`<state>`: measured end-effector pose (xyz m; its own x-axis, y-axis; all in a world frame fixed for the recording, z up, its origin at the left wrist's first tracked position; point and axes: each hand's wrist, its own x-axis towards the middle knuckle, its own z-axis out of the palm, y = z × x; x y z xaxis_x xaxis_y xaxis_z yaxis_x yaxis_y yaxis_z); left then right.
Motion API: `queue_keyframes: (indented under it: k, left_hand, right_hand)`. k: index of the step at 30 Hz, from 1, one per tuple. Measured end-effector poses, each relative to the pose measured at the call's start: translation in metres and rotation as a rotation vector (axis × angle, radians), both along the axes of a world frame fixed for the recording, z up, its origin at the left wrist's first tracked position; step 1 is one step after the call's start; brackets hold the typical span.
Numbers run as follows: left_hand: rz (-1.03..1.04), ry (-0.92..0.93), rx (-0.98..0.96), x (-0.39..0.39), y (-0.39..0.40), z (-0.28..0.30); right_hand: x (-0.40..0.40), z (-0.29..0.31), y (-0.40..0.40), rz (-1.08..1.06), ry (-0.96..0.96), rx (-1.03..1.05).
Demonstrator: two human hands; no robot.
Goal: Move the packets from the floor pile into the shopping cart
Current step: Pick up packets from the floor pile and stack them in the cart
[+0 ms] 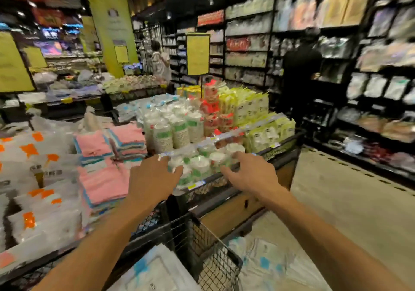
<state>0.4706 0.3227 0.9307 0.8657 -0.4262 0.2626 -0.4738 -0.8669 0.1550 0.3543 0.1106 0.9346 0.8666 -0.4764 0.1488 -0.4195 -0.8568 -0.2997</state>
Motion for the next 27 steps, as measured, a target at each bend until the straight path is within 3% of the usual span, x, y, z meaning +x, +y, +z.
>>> queue_keyframes:
  k: [14,22,27]
  left_hand:
    - [-0.549,0.146,0.024,-0.146,-0.143,-0.023]
    - [-0.704,0.138,0.054,-0.225,-0.226,-0.055]
    - [-0.732,0.122,0.173,-0.270,-0.288,-0.081]
  right_hand:
    - [-0.265,-0.019,-0.061,-0.641,0.024,0.030]
    - [-0.378,-0.061,-0.109,-0.819,0.032,0.110]
    - [-0.437,-0.090,-0.157,-0.890,0.048,0.122]
